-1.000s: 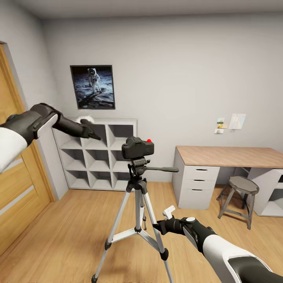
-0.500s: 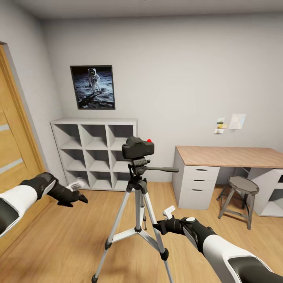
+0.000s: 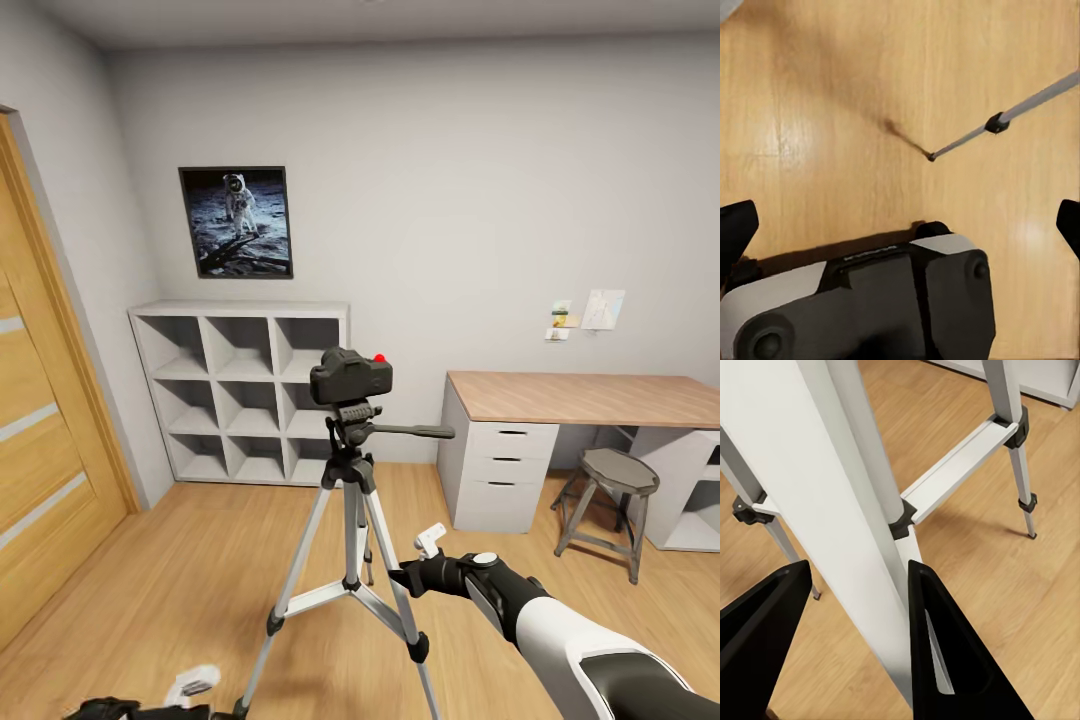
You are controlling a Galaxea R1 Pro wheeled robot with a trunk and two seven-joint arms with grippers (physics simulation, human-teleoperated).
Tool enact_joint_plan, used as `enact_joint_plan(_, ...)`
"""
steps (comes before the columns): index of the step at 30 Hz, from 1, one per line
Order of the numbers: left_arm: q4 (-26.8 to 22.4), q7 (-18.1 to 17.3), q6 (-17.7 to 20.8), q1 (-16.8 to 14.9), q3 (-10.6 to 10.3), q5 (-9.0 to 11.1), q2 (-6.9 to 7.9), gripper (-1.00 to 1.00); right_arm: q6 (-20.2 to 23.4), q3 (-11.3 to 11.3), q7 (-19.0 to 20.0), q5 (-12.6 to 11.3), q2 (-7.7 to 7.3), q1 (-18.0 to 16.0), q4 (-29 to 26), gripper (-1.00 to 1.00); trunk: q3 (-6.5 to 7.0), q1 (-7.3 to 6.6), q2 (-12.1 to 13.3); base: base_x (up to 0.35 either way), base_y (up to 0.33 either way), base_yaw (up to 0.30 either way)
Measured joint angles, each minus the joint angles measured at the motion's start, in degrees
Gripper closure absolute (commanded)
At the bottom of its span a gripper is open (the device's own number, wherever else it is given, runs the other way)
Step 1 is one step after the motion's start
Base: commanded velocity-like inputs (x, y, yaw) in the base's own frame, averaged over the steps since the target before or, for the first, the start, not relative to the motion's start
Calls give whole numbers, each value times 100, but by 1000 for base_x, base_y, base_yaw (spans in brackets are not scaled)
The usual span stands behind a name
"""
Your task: Attach the digital camera to the camera tripod in the bedroom.
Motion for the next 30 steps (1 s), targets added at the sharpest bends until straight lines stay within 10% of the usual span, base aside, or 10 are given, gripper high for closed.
enact_joint_plan(8, 0, 1167, -579, 780, -13, 1186, -307, -100, -1, 4, 3, -4, -1, 1, 1, 100, 0, 0, 0, 0, 0, 0)
enact_joint_plan(19, -3, 4070, -720, 1338, 1, 1349, -832, -100, -1, 3, 8, 5, 5, 1, -1, 100, 0, 0, 0, 0, 0, 0)
enact_joint_plan(30, -3, 4566, -749, 1557, 8, 1405, -1022, -100, 3, 9, 7, -2, 5, 1, -2, 100, 0, 1, 0, 0, 0, 0)
